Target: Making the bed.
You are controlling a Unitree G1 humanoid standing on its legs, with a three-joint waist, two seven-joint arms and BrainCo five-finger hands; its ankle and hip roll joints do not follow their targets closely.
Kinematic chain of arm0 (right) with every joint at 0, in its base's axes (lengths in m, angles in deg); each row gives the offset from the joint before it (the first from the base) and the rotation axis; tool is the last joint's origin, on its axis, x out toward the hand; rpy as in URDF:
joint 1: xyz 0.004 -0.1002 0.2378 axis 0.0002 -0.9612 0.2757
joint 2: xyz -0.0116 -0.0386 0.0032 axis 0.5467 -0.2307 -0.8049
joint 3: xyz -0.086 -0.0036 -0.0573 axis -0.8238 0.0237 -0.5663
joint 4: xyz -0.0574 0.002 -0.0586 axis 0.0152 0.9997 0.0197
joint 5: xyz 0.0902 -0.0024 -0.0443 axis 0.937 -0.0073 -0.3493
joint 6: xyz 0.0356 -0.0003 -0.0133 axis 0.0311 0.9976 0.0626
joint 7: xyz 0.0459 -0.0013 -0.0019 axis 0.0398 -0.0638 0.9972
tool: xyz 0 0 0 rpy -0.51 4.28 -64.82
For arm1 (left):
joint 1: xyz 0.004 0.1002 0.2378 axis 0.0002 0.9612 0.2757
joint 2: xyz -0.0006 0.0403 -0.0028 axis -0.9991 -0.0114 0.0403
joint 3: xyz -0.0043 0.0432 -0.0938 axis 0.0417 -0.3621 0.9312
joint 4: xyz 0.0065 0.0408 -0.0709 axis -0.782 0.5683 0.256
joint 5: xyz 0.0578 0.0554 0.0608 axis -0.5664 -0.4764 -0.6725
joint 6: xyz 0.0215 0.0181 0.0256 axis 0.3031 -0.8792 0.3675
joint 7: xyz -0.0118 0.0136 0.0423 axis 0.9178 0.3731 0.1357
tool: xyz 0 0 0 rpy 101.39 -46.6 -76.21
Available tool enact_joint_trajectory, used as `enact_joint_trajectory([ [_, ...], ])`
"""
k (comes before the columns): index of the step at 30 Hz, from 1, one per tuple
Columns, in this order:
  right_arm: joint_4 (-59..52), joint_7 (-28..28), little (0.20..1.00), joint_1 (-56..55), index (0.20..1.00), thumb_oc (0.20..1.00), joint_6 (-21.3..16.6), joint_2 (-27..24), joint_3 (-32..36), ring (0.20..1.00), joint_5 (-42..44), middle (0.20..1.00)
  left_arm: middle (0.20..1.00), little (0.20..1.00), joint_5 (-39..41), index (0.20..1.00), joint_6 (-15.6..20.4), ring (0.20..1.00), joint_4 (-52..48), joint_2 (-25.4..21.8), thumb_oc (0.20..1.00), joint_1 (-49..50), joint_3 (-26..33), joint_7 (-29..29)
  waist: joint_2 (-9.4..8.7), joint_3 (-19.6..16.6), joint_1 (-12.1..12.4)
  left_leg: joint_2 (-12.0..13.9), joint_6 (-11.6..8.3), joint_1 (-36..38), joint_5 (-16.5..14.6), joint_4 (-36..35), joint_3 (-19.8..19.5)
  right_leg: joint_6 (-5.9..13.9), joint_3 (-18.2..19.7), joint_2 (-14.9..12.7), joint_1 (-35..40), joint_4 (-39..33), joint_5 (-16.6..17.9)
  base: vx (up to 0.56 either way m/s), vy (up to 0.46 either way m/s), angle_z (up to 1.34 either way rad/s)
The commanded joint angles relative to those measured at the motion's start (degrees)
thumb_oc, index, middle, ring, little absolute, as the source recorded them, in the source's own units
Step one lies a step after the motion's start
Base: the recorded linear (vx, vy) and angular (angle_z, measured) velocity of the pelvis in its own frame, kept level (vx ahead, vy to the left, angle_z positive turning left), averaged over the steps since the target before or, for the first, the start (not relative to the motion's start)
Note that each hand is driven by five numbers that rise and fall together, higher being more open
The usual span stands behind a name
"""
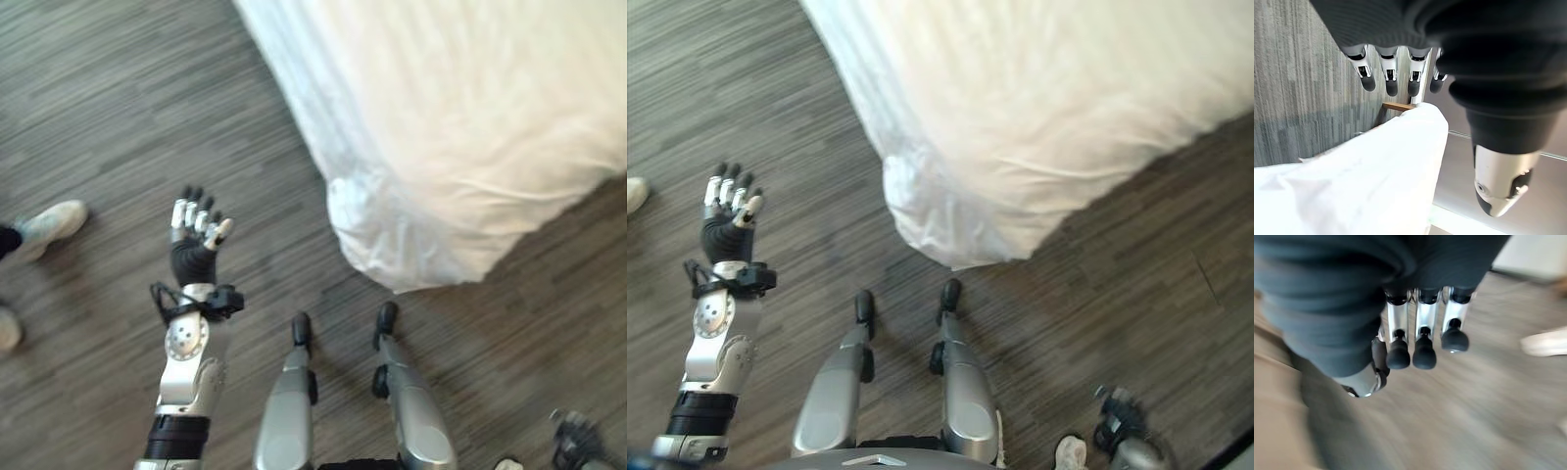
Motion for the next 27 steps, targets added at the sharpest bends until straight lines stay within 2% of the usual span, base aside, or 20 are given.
enact_joint_trajectory([
  [1,-19.65,-1.09,0.200,2.30,0.200,0.200,-7.47,-2.31,0.64,0.200,0.76,0.200,1.000,1.000,-0.72,1.000,4.40,1.000,-5.57,1.25,1.000,1.56,2.54,-1.05,2.50,-3.81,0.88,2.29,-2.24,0.40,5.29,-7.28,-6.02,3.40,-0.21,-1.87,5.56,1.09,-1.22,0.00,-0.001,-0.27],
  [2,-20.13,-1.20,0.200,2.04,0.200,0.200,-7.20,-2.12,0.78,0.200,0.62,0.200,1.000,1.000,-0.73,1.000,4.36,1.000,-5.64,1.23,1.000,1.59,2.49,-1.05,2.45,-3.83,0.94,2.22,-2.19,0.22,5.61,-7.28,-6.01,3.38,-0.18,-1.94,5.39,1.07,-0.95,0.00,-0.010,-0.21],
  [3,-29.79,-0.70,0.200,3.34,0.200,0.200,-9.06,-2.58,1.52,0.200,0.37,0.200,1.000,1.000,-1.84,1.000,4.33,1.000,-6.82,0.40,1.000,1.62,2.61,-1.15,1.90,-4.29,0.84,2.42,-2.19,0.60,5.42,-7.28,-5.65,3.32,0.26,-1.80,5.39,1.07,-0.87,0.00,-0.015,-0.13],
  [4,-35.39,0.79,0.200,4.62,0.200,0.200,-9.22,-3.22,0.63,0.200,-0.29,0.200,1.000,1.000,-2.27,1.000,4.23,1.000,-7.71,0.01,1.000,1.87,2.49,-1.03,1.76,-4.50,1.12,2.59,-2.30,1.06,4.94,-7.28,-5.33,3.29,0.54,-1.61,5.60,1.07,-1.17,0.00,-0.016,-0.03],
  [6,-37.32,0.76,0.200,5.29,0.200,0.200,-9.01,-2.98,-0.38,0.200,-1.19,0.200,1.000,1.000,-2.50,1.000,4.20,1.000,-8.38,-0.07,1.000,1.87,2.03,-0.81,1.63,-4.69,1.27,2.51,-2.21,0.88,5.29,-7.28,-5.25,3.24,0.65,-1.62,5.37,1.07,-0.86,-0.02,-0.007,-0.01],
  [7,-42.42,2.89,0.200,7.18,0.200,0.200,-8.67,-3.65,-2.68,0.200,-2.02,0.200,1.000,1.000,-2.90,1.000,3.98,1.000,-8.90,-0.33,1.000,2.47,1.68,-0.22,1.61,-4.70,1.82,2.52,-2.30,1.04,5.31,-7.28,-5.26,3.24,0.66,-1.52,5.46,1.07,-0.92,-0.02,-0.021,-0.10],
  [10,-43.57,4.38,0.200,8.72,0.200,0.200,-7.53,-4.35,-5.89,0.200,-2.74,0.200,1.000,1.000,-2.55,1.000,3.59,1.000,-9.35,-0.30,1.000,3.77,0.94,1.08,1.87,-5.13,2.40,2.51,-2.22,0.99,5.39,-7.28,-5.33,3.17,0.61,-1.49,5.44,1.07,-0.88,0.01,-0.029,-0.05],
  [11,-42.31,5.04,0.200,11.88,0.200,0.200,-5.79,-6.11,-10.14,0.200,-6.32,0.200,1.000,1.000,-1.25,1.000,3.05,1.000,-9.00,0.21,1.000,4.98,0.40,2.12,2.71,-5.16,3.71,2.36,-2.27,0.82,5.64,-7.28,-5.68,3.14,0.11,-1.51,5.54,1.07,-1.13,0.01,-0.035,0.01],
  [12,-42.19,4.97,0.200,12.07,0.200,0.200,-5.80,-6.17,-10.29,0.200,-6.39,0.200,1.000,1.000,-1.21,1.000,3.02,1.000,-9.03,0.27,1.000,5.00,0.52,2.16,2.74,-5.14,3.58,2.38,-2.28,0.80,5.63,-7.28,-5.71,3.13,0.08,-1.48,5.54,1.07,-1.14,0.01,-0.040,0.00],
  [14,-38.99,4.50,0.200,16.29,0.200,0.200,-5.11,-7.49,-13.53,0.200,-6.61,0.200,1.000,1.000,-0.10,1.000,3.12,1.000,-9.15,0.04,1.000,5.39,-0.06,2.42,3.69,-4.90,4.90,2.40,-2.27,0.37,5.97,-7.28,-6.19,3.13,-0.35,-1.53,5.31,1.07,-1.09,0.00,0.000,0.00],
  [15,-38.63,4.46,0.200,16.67,0.200,0.200,-5.25,-7.58,-13.74,0.200,-6.58,0.200,1.000,1.000,-0.08,1.000,3.13,1.000,-9.15,0.08,1.000,5.35,0.07,2.43,3.71,-4.86,4.78,2.43,-2.28,0.33,5.97,-7.28,-6.21,3.12,-0.36,-1.50,5.27,1.07,-1.07,0.00,0.000,0.00],
  [17,-31.92,1.85,0.200,23.04,0.200,0.200,-3.57,-9.36,-18.01,0.200,-8.20,0.200,1.000,1.000,1.03,1.000,3.32,1.000,-8.84,-0.18,1.000,5.50,-1.00,2.13,4.78,-4.52,6.63,2.51,-2.34,-0.14,6.29,-7.28,-6.61,3.15,-0.72,-1.57,5.11,1.07,-0.98,-0.01,-0.005,0.02],
  [22,-24.02,1.19,0.200,26.83,0.200,0.200,-3.29,-8.03,-21.13,0.200,-5.00,0.200,1.000,1.000,1.57,1.000,3.46,1.000,-8.91,0.36,1.000,5.89,-2.74,1.65,5.63,-3.24,8.09,2.59,-2.30,-0.53,6.59,-7.28,-7.39,3.11,-1.66,-1.38,5.40,1.07,-1.19,0.01,-0.022,0.12],
  [24,-13.33,-0.83,0.200,28.13,0.200,0.200,-2.26,-6.50,-20.74,0.200,-3.43,0.200,1.000,1.000,1.71,1.000,3.34,1.000,-8.70,0.12,1.000,5.13,-4.15,1.76,6.45,-2.86,8.92,2.59,-2.33,-1.58,6.77,-7.28,-8.22,3.24,-2.47,-1.51,4.90,1.07,-1.27,0.00,-0.037,0.21],
  [26,-5.77,-3.49,0.200,31.32,0.200,0.200,-3.41,-3.82,-20.13,0.200,0.65,0.200,1.000,1.000,1.37,1.000,3.76,1.000,-8.38,-0.23,1.000,4.77,-5.05,1.22,7.04,-2.17,9.71,2.47,-2.39,-2.77,7.02,-7.28,-8.59,3.21,-2.60,-1.50,3.87,1.07,-1.05,-0.04,-0.008,0.15],
  [27,2.82,-5.91,0.200,35.25,0.200,0.200,-3.43,-2.79,-21.14,0.200,0.67,0.200,1.000,1.000,1.38,1.000,3.73,1.000,-7.46,-0.14,1.000,4.57,-6.27,0.02,7.36,-0.95,10.74,2.82,-2.47,-4.26,7.44,-7.28,-8.62,3.16,-2.48,-1.20,2.36,1.07,-0.51,-0.06,-0.006,0.06],
])
